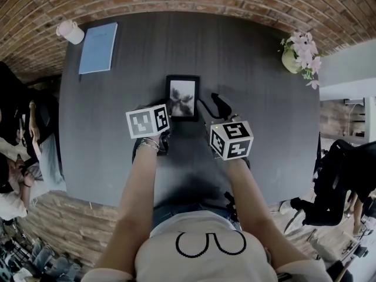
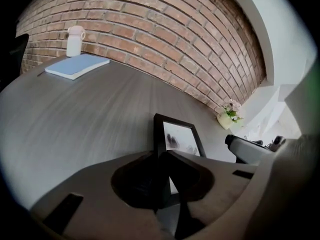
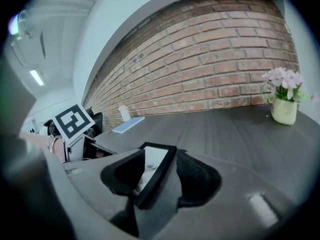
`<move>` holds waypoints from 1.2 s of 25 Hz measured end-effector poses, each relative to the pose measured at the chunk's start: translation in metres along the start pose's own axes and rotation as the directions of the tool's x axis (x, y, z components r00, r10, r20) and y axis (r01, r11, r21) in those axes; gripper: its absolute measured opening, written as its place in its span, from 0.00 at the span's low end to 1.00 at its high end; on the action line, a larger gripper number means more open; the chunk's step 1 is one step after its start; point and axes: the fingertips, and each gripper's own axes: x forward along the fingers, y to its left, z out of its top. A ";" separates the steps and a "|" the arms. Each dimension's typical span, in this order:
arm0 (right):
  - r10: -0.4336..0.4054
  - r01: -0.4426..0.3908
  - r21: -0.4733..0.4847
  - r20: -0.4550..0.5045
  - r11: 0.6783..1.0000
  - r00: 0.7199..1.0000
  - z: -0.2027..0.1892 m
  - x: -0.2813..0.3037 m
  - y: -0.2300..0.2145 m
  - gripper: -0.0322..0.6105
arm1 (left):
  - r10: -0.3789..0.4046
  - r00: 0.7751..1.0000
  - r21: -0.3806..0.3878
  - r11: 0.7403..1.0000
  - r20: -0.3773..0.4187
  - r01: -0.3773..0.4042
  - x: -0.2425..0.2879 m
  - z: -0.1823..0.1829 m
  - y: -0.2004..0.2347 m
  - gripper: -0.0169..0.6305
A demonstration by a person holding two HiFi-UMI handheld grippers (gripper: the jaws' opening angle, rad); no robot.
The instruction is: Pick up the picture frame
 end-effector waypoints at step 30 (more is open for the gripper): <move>0.363 -0.173 0.680 -0.146 0.712 0.920 -0.039 0.056 0.022 0.32 | -0.196 0.979 -0.144 0.972 -0.048 0.188 -0.002 0.002 0.002 0.14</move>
